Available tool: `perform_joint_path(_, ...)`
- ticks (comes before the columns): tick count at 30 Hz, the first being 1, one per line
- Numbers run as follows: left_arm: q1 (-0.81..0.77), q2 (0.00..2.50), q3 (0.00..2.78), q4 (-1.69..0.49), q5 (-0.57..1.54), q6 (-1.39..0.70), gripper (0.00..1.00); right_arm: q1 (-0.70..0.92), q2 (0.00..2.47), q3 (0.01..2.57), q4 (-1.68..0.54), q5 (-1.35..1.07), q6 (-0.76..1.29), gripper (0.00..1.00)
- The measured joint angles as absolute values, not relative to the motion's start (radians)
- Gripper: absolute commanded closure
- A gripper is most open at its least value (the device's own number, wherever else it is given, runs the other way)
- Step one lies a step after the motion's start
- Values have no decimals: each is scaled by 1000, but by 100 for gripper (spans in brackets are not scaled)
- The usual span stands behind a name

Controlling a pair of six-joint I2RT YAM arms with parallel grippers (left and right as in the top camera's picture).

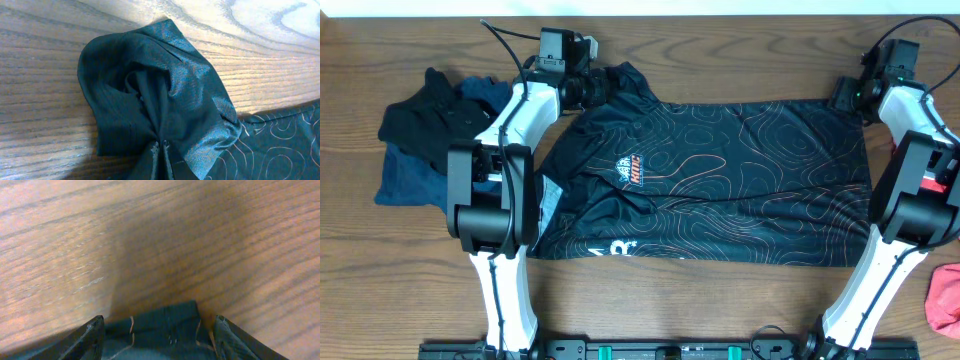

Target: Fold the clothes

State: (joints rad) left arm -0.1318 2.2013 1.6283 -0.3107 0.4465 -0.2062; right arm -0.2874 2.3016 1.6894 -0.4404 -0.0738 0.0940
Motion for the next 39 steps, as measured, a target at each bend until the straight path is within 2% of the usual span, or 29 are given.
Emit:
perform_joint_path(1, -132, 2201, 1628, -311, 447, -206, 94, -287, 2303, 1692, -440, -74, 92, 44)
perform_joint_path(2, -132, 2201, 1628, -314, 447, -206, 94, -285, 2306, 1694, -440, -72, 87, 55)
perform_joint_path(5, -132, 2201, 1628, -327, 447, -206, 94, -282, 2310, 1699, -446, -64, 87, 96)
perform_joint_path(6, -132, 2201, 1628, -334, 447, -206, 94, -282, 2311, 1700, -449, -60, 86, 99)
perform_joint_path(15, -131, 2201, 1628, -395, 447, -206, 94, -281, 2310, 1719, -528, -34, 117, 99)
perform_joint_path(21, -121, 2148, 1628, -490, 447, -207, 94, -295, 2270, 1711, -662, 19, 134, 99)
perform_joint_path(32, -110, 1940, 1631, -990, 461, -176, 94, -316, 2006, 1706, -1164, 130, 143, 99)
perform_joint_path(39, -105, 1939, 1625, -1252, 461, -90, 94, -317, 1988, 1701, -1369, 171, 145, 99)
